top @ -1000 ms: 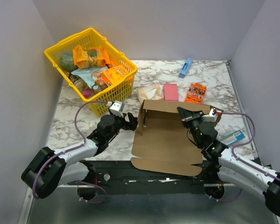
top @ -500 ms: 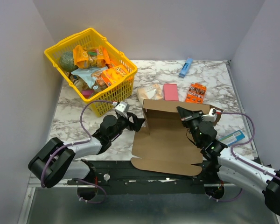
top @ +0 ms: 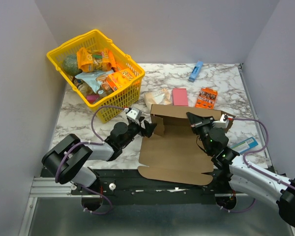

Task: Fold the paper box

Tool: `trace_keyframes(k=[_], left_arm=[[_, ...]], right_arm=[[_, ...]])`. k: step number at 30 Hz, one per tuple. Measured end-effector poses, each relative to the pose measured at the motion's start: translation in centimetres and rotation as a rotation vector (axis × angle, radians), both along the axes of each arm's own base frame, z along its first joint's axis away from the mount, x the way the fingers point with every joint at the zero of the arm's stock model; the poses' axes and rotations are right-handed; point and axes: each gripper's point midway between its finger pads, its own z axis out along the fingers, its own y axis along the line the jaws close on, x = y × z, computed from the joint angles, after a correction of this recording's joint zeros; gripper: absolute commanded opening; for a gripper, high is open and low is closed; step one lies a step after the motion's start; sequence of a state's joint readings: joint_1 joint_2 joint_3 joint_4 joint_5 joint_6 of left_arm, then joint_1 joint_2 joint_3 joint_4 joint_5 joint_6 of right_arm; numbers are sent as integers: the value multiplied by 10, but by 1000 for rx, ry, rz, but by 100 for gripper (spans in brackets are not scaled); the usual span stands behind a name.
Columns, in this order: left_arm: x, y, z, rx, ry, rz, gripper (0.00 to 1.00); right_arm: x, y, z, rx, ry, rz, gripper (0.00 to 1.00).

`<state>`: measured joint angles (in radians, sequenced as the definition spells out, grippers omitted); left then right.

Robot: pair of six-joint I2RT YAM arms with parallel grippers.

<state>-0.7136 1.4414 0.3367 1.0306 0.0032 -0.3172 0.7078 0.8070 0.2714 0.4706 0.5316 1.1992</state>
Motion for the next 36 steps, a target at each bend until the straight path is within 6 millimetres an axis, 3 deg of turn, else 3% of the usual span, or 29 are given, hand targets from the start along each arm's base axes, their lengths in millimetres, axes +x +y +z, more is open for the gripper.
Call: trace_keyframes(k=[9,20,26,29,36], left_arm=[[11,-9,3,30,-81,30,75],[22,-20,6,92,-172,126,48],[29,-18,5,133,-204,210,40],[30,-16,5,137,-214,229,27],[31,-15,5,161,-240,254,16]], right_arm=[[0,0,0,3,2,-3,1],[0,0,-1,1,4,-2,1],[0,-2,-3,-7,14,-7,1],[0,-3,-5,-11,18,-13,0],[0,-5,-9,-21,29,-23,1]])
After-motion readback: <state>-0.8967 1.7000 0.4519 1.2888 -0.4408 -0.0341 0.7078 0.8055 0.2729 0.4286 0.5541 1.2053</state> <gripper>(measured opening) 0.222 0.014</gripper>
